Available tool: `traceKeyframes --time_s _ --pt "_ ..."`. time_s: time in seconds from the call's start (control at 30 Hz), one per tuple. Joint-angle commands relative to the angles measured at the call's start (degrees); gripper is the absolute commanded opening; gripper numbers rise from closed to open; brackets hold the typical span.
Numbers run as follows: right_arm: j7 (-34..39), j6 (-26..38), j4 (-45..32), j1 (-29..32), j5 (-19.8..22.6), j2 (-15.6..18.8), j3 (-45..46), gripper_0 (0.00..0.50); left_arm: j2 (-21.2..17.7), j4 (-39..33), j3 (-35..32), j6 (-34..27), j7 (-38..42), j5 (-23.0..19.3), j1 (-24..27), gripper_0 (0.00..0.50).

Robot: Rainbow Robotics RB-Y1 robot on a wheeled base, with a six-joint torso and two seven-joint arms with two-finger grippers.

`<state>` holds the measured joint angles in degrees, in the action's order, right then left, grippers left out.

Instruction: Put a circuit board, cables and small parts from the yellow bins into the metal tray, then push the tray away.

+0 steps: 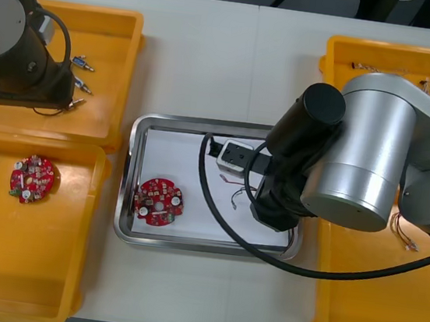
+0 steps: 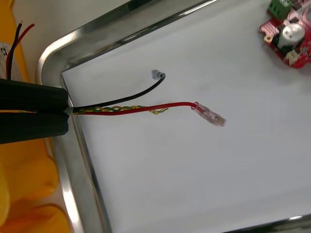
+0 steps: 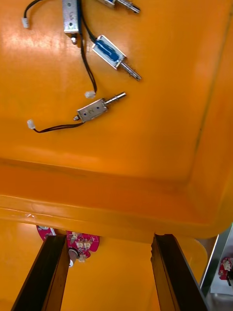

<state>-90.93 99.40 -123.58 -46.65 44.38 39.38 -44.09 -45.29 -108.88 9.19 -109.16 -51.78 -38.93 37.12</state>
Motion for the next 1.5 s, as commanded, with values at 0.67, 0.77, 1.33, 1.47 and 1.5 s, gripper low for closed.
traceKeyframes --time_s 0.67,0.77,1.33,1.47,1.5 --pt "-15.6 -13.4 9.8 -2.9 -5.1 -3.8 -13.3 0.000 -0.9 4.8 -11.4 5.0 -17.7 0.9 3.2 0.500" --pt "-15.9 -14.1 12.1 -2.9 -5.2 -5.1 -14.1 0.000 -0.9 4.9 -11.5 5.2 -18.3 1.2 3.3 0.500" --pt "-15.9 -14.2 14.1 -2.9 -7.9 -7.6 -15.6 0.191 1.3 9.9 -12.4 7.5 -32.3 2.1 3.3 0.500" --pt "-15.6 -14.8 14.1 -2.9 -8.2 -7.4 -15.6 0.419 3.5 12.3 -12.4 9.8 -36.5 3.5 3.2 0.500" --pt "-15.5 -14.8 14.1 -2.9 -8.1 -7.2 -15.6 0.457 4.0 13.3 -12.4 10.8 -38.0 3.7 3.3 0.500"
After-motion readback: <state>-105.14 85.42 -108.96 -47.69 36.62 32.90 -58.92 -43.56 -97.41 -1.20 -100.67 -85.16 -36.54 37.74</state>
